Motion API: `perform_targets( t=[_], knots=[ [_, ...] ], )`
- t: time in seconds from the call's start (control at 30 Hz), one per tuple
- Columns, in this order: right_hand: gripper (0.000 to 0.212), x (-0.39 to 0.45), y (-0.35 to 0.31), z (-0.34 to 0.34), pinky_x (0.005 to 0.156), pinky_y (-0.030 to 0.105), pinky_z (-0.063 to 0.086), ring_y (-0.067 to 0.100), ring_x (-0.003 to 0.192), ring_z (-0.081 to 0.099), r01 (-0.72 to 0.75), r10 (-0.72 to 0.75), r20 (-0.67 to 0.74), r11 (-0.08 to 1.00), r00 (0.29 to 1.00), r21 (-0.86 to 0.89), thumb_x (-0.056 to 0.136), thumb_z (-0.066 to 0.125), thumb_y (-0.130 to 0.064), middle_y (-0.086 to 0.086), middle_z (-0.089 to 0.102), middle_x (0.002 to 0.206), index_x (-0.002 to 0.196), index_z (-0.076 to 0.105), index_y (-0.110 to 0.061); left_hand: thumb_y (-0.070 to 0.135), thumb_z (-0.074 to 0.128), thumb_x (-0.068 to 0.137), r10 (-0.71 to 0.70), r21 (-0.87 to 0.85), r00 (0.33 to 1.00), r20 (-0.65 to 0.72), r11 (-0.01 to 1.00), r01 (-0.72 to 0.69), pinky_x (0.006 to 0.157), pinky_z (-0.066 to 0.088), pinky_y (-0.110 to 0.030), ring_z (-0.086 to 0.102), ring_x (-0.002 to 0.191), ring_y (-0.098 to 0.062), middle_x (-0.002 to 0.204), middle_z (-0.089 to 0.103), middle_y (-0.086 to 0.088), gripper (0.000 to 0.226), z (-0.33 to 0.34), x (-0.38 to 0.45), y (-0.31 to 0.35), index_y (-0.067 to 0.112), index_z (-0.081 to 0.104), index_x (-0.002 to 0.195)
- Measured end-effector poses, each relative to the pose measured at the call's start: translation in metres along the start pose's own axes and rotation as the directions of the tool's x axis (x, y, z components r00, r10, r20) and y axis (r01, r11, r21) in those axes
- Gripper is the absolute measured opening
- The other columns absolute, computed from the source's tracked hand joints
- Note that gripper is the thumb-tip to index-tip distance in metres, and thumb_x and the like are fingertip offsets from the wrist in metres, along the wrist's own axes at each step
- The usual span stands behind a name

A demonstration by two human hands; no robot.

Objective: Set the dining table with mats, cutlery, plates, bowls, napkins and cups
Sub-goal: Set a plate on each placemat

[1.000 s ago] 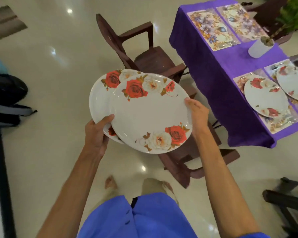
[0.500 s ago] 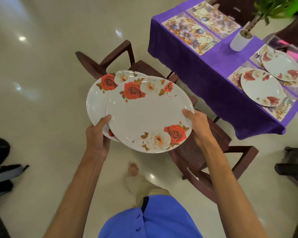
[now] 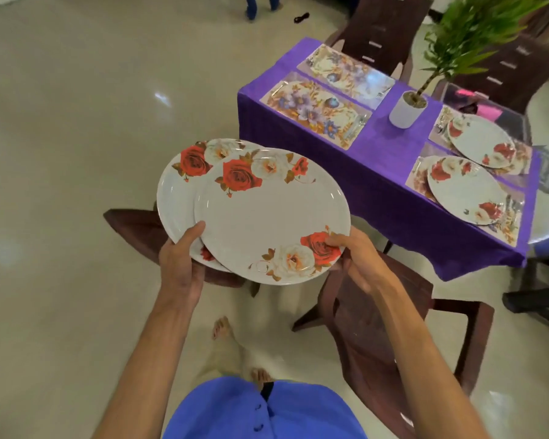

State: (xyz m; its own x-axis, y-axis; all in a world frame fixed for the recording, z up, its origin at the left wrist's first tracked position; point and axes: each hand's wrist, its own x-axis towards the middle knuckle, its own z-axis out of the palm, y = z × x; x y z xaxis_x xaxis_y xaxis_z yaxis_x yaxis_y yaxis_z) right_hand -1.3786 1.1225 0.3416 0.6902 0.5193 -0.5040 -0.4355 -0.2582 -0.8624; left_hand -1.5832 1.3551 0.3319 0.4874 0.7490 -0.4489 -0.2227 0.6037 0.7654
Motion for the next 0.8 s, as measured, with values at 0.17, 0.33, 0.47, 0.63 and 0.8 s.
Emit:
perform_targets(
  t=[0.17,0.33,0.47,0.63,0.8],
  knots=[
    [0.025,0.046,-0.022,0.03,0.099,0.074,0.043,0.052,0.114,0.065,0.015,-0.011,-0.148,1.0,0.989,0.02,0.09,0.068,-0.01,0.016,0.076,0.113,0.115,0.074,-0.013,0.007,0.076,0.089,-0.087,-0.029,0.996,-0.031,0.996,0.086,0.082,0.063,-0.034,0.072,0.114,-0.028,0.128,0.074,-0.013,0.046,0.011,0.071,0.026,0.007,0.067,0.135],
    [0.02,0.082,-0.05,0.04,0.091,0.065,0.055,0.034,0.094,0.074,0.021,0.008,-0.285,0.995,0.959,0.099,0.095,0.066,-0.006,0.018,0.077,0.11,0.114,0.071,-0.009,0.007,0.077,0.09,-0.118,-0.038,0.991,-0.055,0.993,0.116,0.091,0.063,-0.041,0.071,0.118,-0.029,0.126,0.075,-0.01,0.05,0.024,0.123,0.047,0.011,0.063,0.138],
    [0.028,0.122,-0.076,0.024,0.074,0.047,0.065,0.031,0.098,0.076,0.044,0.002,-0.369,0.992,0.929,0.117,0.096,0.066,-0.005,0.018,0.075,0.115,0.124,0.068,-0.007,0.007,0.073,0.094,-0.117,-0.057,0.992,-0.054,0.992,0.114,0.093,0.062,-0.039,0.074,0.112,-0.021,0.122,0.077,-0.006,0.033,0.029,0.15,0.058,0.016,0.069,0.126],
    [0.02,0.186,-0.117,0.01,0.064,0.035,0.064,0.026,0.095,0.078,0.036,0.019,-0.37,0.989,0.929,0.142,0.101,0.061,-0.007,0.011,0.08,0.1,0.12,0.064,-0.01,0.006,0.072,0.095,-0.125,-0.07,0.983,-0.138,0.991,0.116,0.085,0.064,-0.034,0.075,0.11,-0.02,0.12,0.077,-0.005,0.03,0.028,0.174,0.056,0.016,0.071,0.123],
    [0.032,0.288,-0.148,-0.009,0.07,0.041,0.064,0.03,0.101,0.076,-0.015,0.073,-0.373,0.988,0.925,0.155,0.094,0.067,-0.001,0.016,0.076,0.112,0.126,0.061,-0.005,0.007,0.07,0.097,-0.108,-0.096,0.967,-0.231,0.991,0.088,0.09,0.063,-0.038,0.075,0.111,-0.02,0.12,0.077,-0.004,0.028,0.053,0.193,0.045,0.02,0.07,0.122]
  ],
)
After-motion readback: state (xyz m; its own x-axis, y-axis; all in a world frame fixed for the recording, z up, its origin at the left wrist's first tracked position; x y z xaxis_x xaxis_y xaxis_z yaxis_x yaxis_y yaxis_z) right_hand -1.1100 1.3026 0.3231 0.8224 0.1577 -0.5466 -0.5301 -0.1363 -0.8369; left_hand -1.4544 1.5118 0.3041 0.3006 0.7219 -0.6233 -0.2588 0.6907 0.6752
